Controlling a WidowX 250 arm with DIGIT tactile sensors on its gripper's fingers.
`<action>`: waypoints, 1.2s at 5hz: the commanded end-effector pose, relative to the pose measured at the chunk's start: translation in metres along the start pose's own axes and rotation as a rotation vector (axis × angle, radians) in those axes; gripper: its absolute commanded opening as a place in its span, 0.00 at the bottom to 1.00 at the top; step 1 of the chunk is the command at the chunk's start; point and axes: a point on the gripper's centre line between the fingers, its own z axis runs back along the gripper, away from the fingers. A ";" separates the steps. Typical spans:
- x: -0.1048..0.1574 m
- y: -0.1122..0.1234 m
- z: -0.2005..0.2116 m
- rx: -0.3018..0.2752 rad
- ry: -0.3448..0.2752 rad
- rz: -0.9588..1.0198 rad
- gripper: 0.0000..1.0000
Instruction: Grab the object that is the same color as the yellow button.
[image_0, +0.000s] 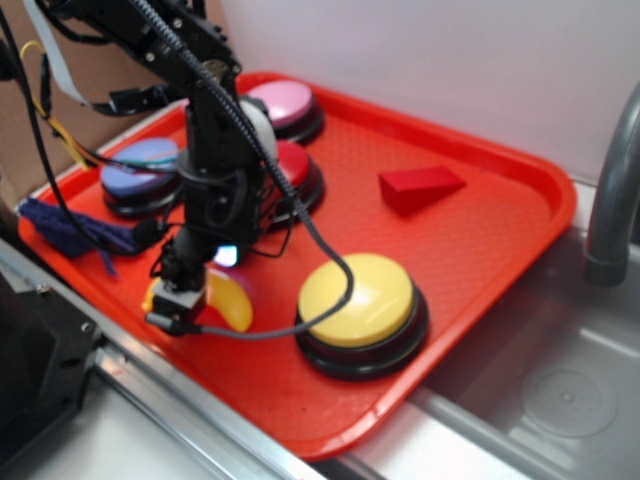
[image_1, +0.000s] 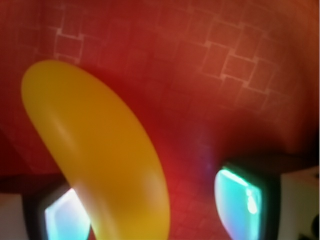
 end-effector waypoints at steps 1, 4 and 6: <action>0.000 0.000 0.000 0.000 0.000 0.000 0.00; -0.008 0.008 0.022 -0.023 -0.031 0.100 0.00; -0.068 -0.011 0.108 -0.075 -0.262 0.577 0.00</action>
